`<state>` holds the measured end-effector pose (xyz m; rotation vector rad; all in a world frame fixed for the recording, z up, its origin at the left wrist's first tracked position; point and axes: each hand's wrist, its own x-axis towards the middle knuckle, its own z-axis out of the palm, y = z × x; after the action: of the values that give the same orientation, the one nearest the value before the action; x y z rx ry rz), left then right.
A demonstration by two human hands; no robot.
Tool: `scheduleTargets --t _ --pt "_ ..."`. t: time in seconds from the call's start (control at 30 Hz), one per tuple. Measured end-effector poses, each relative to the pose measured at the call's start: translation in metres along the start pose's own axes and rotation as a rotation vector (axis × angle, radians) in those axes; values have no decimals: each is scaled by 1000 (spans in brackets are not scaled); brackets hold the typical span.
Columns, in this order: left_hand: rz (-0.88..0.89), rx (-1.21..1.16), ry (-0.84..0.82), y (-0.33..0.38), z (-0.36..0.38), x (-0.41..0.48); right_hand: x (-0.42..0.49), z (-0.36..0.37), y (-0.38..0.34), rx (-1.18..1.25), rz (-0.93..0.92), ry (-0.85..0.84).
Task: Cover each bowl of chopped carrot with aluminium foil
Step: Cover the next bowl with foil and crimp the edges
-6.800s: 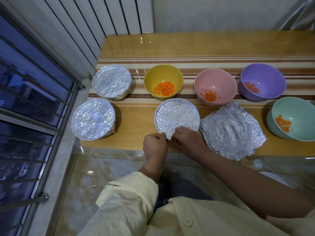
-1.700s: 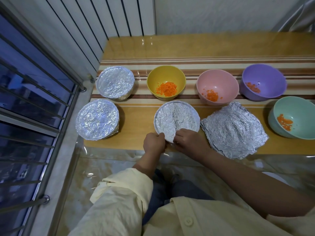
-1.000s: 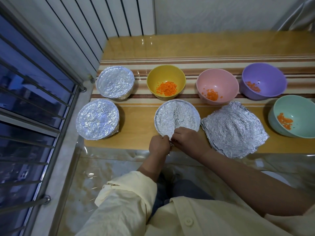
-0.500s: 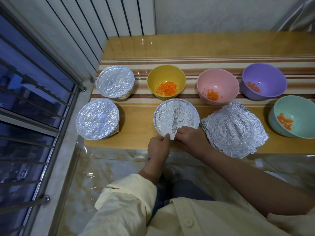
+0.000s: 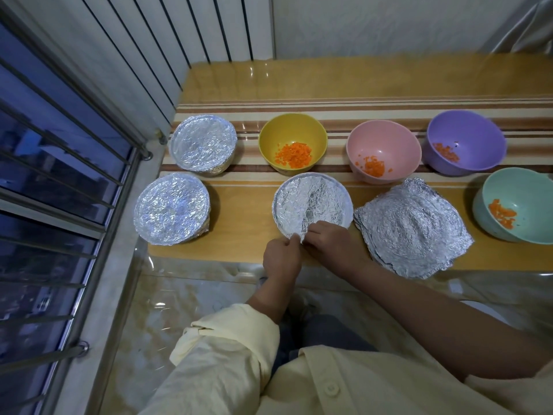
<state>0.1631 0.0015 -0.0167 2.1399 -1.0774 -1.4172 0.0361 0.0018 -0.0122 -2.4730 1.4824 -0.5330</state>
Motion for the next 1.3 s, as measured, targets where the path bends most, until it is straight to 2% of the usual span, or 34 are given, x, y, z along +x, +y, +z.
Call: scheduleTargets --t 0.1,0.7,0.83,1.1,1.23,1.3 --pt "24 93 39 3 -2 -3 0 2 -1 21 -4 -20" --pt "52 171 61 6 -15 -1 1 -1 -5 58 53 32" --pt "75 191 132 9 -20 4 1 -1 -4 57 41 5" --pt "73 186 90 17 -26 7 1 -3 -4 64 51 10" --pt "97 165 238 18 -30 14 -4 -3 -2 44 26 -20" --pt "115 181 254 19 -32 15 -6 -3 0 39 26 -24"
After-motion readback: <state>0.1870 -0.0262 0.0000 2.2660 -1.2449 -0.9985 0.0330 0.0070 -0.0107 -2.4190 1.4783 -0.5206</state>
